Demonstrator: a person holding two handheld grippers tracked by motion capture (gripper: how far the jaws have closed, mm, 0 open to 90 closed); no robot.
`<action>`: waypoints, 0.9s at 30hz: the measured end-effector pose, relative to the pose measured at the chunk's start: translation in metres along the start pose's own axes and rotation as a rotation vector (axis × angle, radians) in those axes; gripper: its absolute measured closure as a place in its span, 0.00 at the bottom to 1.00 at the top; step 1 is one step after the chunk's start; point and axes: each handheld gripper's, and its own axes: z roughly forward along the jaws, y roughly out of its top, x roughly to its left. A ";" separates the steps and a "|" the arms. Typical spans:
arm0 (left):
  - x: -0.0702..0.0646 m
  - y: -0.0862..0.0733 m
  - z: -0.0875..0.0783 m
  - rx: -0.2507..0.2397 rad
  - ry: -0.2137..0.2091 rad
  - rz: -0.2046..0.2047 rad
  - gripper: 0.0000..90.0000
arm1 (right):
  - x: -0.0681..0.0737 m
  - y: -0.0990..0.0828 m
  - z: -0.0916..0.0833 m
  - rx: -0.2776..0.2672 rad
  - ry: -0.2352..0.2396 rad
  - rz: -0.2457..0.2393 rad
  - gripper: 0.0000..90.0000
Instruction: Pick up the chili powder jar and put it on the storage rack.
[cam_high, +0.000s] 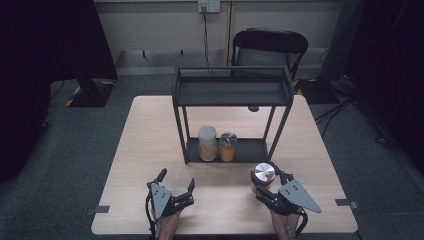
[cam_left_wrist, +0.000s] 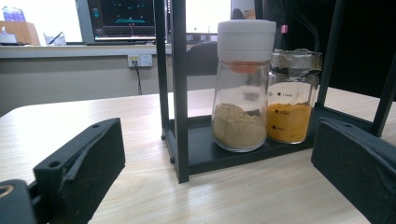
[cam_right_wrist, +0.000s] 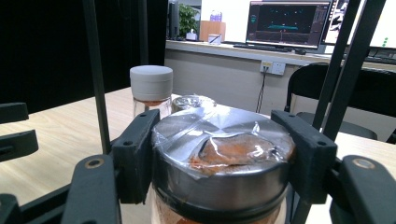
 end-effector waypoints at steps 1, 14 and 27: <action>0.000 0.000 0.000 0.000 0.000 0.000 0.02 | 0.000 0.000 0.001 -0.001 0.001 0.002 0.39; 0.000 0.000 0.000 0.000 0.000 -0.001 0.02 | -0.004 0.005 0.016 -0.001 0.007 0.014 0.39; 0.000 0.000 0.000 -0.001 0.000 -0.001 0.02 | -0.004 0.002 0.028 0.013 -0.005 0.021 0.39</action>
